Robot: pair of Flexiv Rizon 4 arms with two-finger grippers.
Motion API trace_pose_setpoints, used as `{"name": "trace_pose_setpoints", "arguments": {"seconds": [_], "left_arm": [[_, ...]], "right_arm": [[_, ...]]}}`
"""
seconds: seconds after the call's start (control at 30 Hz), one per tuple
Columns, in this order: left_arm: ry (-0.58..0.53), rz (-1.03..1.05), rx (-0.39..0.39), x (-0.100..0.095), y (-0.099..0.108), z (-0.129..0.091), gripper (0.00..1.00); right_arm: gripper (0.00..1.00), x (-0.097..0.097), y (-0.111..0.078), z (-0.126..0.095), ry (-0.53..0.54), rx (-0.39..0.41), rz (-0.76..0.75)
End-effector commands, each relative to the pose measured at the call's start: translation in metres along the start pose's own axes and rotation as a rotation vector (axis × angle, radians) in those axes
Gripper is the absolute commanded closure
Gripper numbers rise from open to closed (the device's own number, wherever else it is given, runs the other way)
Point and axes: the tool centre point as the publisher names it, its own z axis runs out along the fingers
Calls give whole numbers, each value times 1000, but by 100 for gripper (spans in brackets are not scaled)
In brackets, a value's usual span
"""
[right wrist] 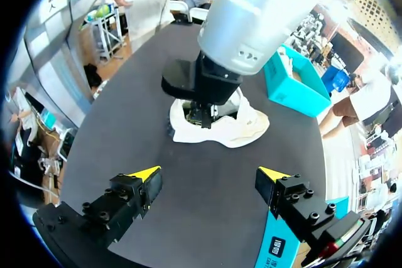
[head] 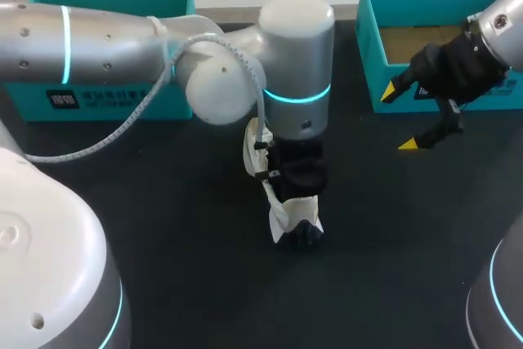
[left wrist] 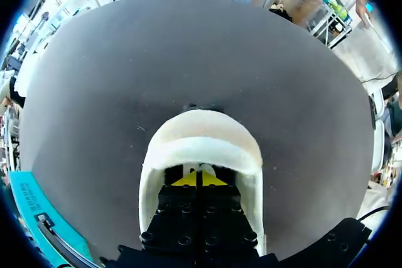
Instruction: Take the shoe out of the shoebox, open the shoe tongue, remove and reinsert the insole, then place the shoe into the shoebox
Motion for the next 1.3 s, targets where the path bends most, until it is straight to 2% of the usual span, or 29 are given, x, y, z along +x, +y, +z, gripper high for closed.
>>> {"name": "trace_pose_setpoints", "arguments": {"seconds": [0.03, 0.2, 0.33, 0.47, 0.57, 0.77, 1.07, 1.17, 1.23, 1.27, 1.3], "left_arm": [[16, -5, -12, -7, 1, 9, 100], [-3, -15, -67, 1, 4, -5, 100], [-47, -10, -108, 9, 3, -32, 100], [-76, -7, -190, 12, 7, -53, 100], [-93, -16, -284, 11, 12, -64, 100], [-80, -54, -420, 9, 32, -67, 100], [-112, -104, -478, 0, 51, -53, 100], [-114, -98, -471, 0, 51, -50, 86], [-112, -95, -473, 2, 51, -48, 61], [-110, -97, -471, 3, 51, -48, 17], [-107, -95, -470, 4, 51, -49, 0]], "right_arm": [[0, 1, 0, 0, -1, 3, 1], [0, 1, 0, 0, -1, 3, 1], [0, 1, 0, 0, -1, 3, 1], [0, 1, 0, 0, -1, 3, 1], [0, 1, 0, 0, -1, 3, 1], [0, 1, 0, 0, -1, 3, 1], [0, 1, 0, 0, -1, 3, 1], [0, 1, 0, 0, -1, 3, 1], [0, 1, 0, 0, -1, 3, 1], [0, 1, 0, 0, -1, 3, 1], [0, 1, 0, 0, -1, 3, 1]]}}
